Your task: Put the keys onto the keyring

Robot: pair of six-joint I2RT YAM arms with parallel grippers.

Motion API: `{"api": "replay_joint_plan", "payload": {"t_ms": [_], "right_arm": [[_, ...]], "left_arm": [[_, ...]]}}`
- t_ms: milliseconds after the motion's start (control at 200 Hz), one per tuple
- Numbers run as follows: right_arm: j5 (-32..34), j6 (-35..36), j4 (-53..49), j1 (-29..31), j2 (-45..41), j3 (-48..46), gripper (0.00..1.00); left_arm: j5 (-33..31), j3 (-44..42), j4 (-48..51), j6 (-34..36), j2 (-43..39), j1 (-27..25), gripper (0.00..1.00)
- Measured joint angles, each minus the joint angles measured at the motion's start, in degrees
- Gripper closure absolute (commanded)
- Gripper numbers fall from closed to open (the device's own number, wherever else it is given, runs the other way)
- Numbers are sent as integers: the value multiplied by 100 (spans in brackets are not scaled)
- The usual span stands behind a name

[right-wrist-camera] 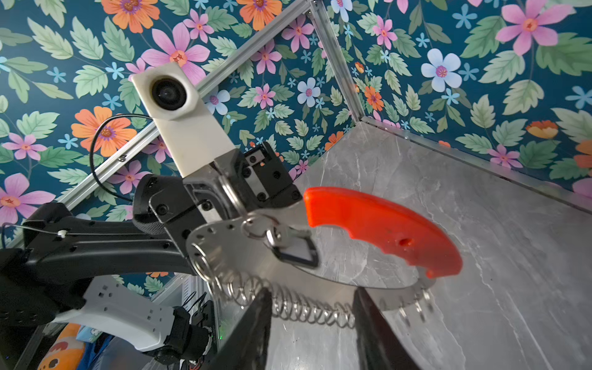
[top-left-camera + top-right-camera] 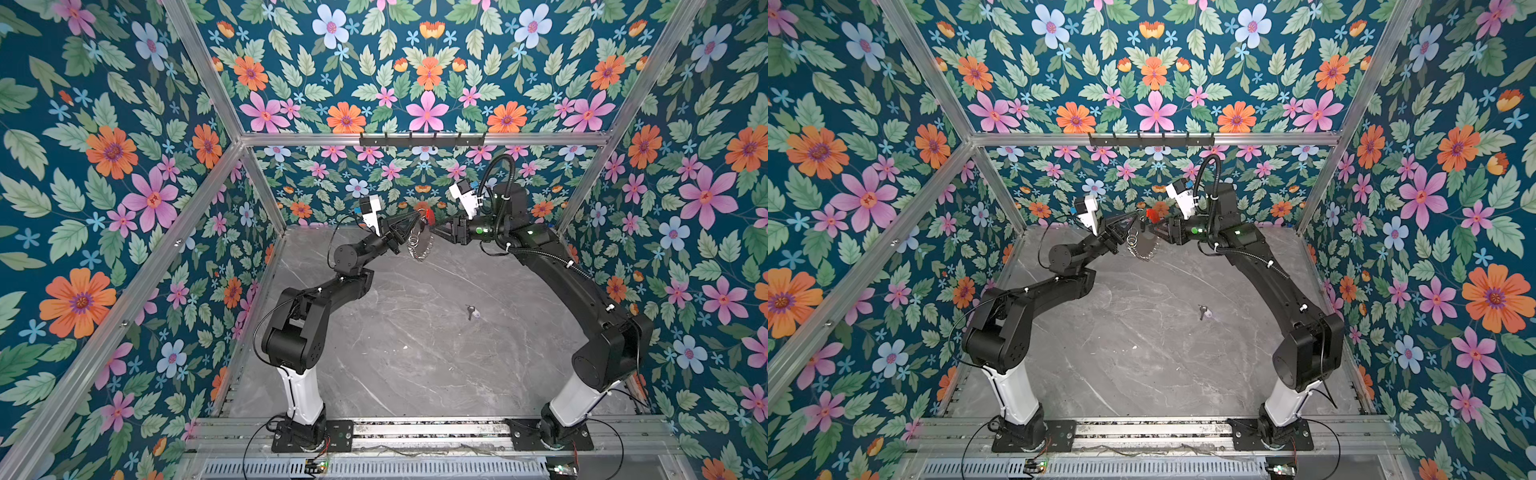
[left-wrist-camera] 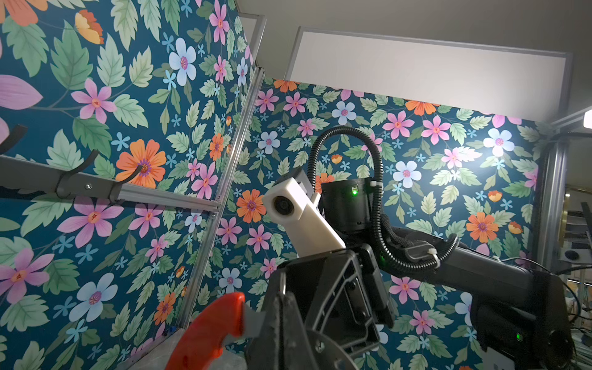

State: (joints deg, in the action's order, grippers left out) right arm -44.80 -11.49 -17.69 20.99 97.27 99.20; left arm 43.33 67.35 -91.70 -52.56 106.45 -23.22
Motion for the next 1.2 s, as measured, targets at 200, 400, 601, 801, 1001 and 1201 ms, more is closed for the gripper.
{"api": "replay_joint_plan", "payload": {"t_ms": [200,400,601,801,1001,1201], "right_arm": [[538,-190,74,-227,-472,-769,53],[1266,-511,704,-243,-745,-1639,53],[1698,-782,986,-245,-857,-2221,53],[1915,-846,1062,-247,-907,-2498,53],[1943,-918,1145,-247,-765,-2409,53],[1939,-933,1147,-247,-717,-2385,53]], "left_arm": [[166,-929,2,341,-330,238,100],[387,-1943,15,748,-592,616,100],[481,-2739,1139,1880,-1266,745,100],[227,-2662,3943,3982,-2385,765,100],[-44,-2588,6061,5440,-3150,798,100],[-337,-2223,8039,6658,-3703,831,100]]}}
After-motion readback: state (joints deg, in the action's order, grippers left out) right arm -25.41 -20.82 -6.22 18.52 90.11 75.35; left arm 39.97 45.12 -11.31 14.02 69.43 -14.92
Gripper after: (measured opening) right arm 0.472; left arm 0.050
